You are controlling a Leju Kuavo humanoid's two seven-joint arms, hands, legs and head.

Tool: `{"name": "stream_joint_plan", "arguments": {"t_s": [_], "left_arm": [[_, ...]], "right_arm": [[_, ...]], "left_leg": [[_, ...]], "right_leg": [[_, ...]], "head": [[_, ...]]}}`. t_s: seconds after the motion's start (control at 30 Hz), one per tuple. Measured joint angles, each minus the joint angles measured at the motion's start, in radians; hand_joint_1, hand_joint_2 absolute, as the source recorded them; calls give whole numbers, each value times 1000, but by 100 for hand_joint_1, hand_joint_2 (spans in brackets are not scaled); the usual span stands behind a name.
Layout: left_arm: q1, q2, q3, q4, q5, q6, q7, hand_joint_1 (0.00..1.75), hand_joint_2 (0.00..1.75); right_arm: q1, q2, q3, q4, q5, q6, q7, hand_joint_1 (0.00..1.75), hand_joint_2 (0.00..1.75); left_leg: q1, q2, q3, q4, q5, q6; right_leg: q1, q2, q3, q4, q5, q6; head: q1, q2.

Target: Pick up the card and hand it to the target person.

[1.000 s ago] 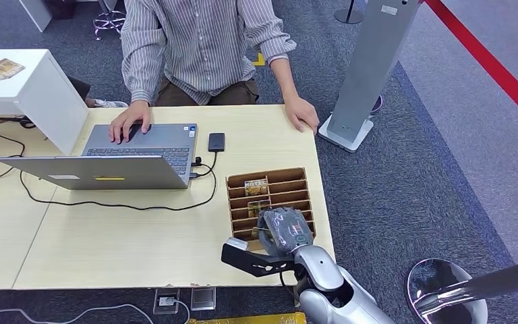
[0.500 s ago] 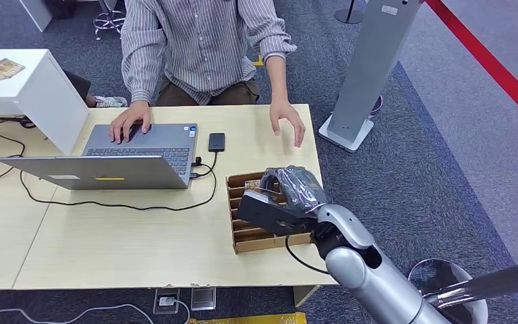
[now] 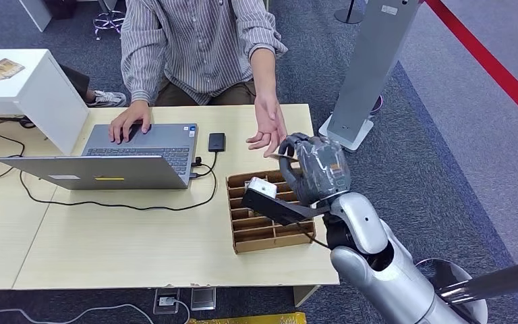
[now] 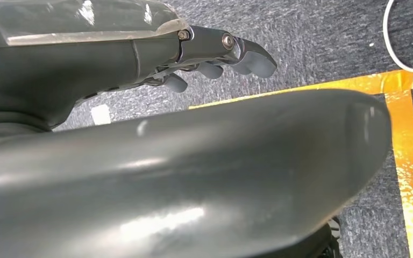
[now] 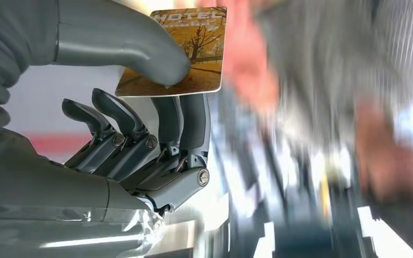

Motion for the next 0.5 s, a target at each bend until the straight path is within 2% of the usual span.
{"name": "stream_joint_plan", "arguments": {"t_s": [0.07, 0.2, 0.5], "left_arm": [[-5, -3, -1, 0, -2, 0, 4, 0, 0], [-12, -9, -6, 0, -5, 2, 13, 0, 0], [-11, -11, -15, 0, 3, 9, 16, 0, 0]], "right_arm": [[1, 1, 0, 14, 108, -108, -25, 171, 175], [2, 13, -4, 69, 153, -267, -76, 171, 175], [0, 48, -6, 174, 125, -331, -106, 171, 175]], "left_leg": [[0, 0, 0, 0, 0, 0], [0, 0, 0, 0, 0, 0], [0, 0, 0, 0, 0, 0]], "right_leg": [[0, 0, 0, 0, 0, 0], [0, 0, 0, 0, 0, 0], [0, 0, 0, 0, 0, 0]], "head": [[0, 0], [0, 0], [-1, 0]]}}
